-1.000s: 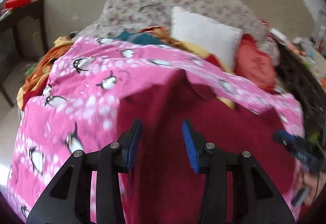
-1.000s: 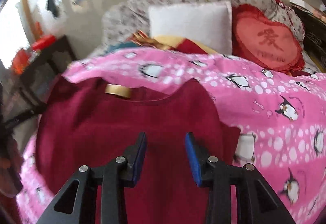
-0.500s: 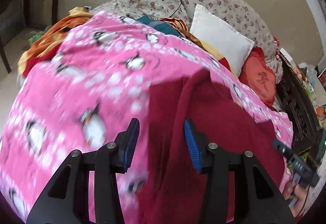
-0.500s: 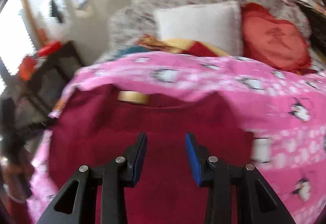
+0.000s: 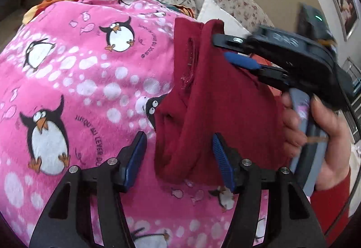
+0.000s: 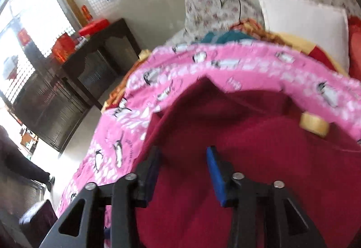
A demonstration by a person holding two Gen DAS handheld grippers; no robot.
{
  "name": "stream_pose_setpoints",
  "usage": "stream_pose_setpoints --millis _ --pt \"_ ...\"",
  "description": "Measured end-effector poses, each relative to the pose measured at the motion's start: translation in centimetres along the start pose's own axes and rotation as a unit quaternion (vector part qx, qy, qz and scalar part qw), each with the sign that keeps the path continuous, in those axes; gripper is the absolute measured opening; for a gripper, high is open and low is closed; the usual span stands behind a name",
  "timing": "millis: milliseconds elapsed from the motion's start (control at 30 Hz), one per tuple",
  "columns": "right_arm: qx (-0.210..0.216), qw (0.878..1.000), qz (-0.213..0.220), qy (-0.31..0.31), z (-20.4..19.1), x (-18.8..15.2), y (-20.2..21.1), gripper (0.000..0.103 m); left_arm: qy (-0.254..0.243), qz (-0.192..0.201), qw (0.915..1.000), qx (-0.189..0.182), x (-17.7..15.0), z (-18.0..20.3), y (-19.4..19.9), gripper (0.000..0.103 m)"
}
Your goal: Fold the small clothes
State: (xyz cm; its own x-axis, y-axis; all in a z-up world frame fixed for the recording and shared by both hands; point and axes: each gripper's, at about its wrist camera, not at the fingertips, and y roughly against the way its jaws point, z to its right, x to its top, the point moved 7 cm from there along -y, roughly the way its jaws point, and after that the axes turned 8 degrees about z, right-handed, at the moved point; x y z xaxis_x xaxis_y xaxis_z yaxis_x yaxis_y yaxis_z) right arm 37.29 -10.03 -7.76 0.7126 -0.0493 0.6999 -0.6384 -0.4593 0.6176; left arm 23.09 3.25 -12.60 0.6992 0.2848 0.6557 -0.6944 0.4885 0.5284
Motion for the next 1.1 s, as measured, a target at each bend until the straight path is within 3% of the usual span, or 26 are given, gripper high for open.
stream_pose_setpoints --millis 100,200,333,467,567,633,700,800,867,933,1000,1067,1100 --pt "-0.003 1.000 0.012 0.003 -0.7 0.3 0.4 0.048 0.005 0.007 0.9997 -0.021 0.7 -0.1 0.2 0.060" --pt "-0.003 0.999 0.002 0.034 -2.4 0.1 0.5 0.060 0.036 0.011 0.9988 -0.033 1.2 -0.8 0.0 0.060" --pt "-0.055 0.993 -0.032 0.096 -4.8 -0.5 -1.4 0.076 0.010 0.016 0.9995 -0.024 1.0 -0.5 -0.2 0.060" --pt "-0.124 0.977 -0.059 0.162 -5.2 -1.2 -3.9 0.077 -0.012 0.016 0.9997 -0.017 0.7 -0.2 -0.3 0.060" --pt "-0.140 0.963 -0.044 0.224 -4.7 -1.9 -4.1 0.063 -0.011 0.003 0.9993 -0.034 0.6 -0.4 -0.1 0.060" --pt "-0.108 0.971 -0.026 0.211 -4.1 -1.9 -2.7 0.042 -0.010 -0.014 0.9983 -0.056 0.6 -0.6 0.0 0.060" --pt "-0.074 0.982 -0.010 0.176 -3.6 -1.3 -0.9 0.031 0.013 -0.021 0.9956 -0.090 1.0 -0.9 0.5 0.060" --pt "-0.022 0.992 0.020 0.124 -2.6 -0.5 1.8 0.028 0.036 -0.022 0.9914 -0.124 1.9 -1.4 1.2 0.067" --pt "0.005 0.994 0.030 0.107 -2.4 -0.3 2.9 0.028 0.035 -0.001 0.9929 -0.114 2.8 -1.4 1.3 0.077" --pt "0.019 0.995 0.036 0.089 -2.0 0.0 3.7 0.028 0.006 -0.005 0.9958 -0.091 3.5 -0.6 1.0 0.078" --pt "0.022 0.995 0.044 0.087 -1.8 0.2 4.4 0.028 -0.002 -0.002 0.9936 -0.113 4.1 0.2 1.8 0.078" --pt "0.026 0.995 0.045 0.087 -1.6 0.1 4.8 0.028 0.013 0.017 0.9857 -0.167 5.1 0.6 3.6 0.078" --pt "0.029 0.995 0.046 0.085 -1.4 0.1 5.0 0.027 0.016 0.028 0.9848 -0.171 5.6 0.4 4.1 0.079"
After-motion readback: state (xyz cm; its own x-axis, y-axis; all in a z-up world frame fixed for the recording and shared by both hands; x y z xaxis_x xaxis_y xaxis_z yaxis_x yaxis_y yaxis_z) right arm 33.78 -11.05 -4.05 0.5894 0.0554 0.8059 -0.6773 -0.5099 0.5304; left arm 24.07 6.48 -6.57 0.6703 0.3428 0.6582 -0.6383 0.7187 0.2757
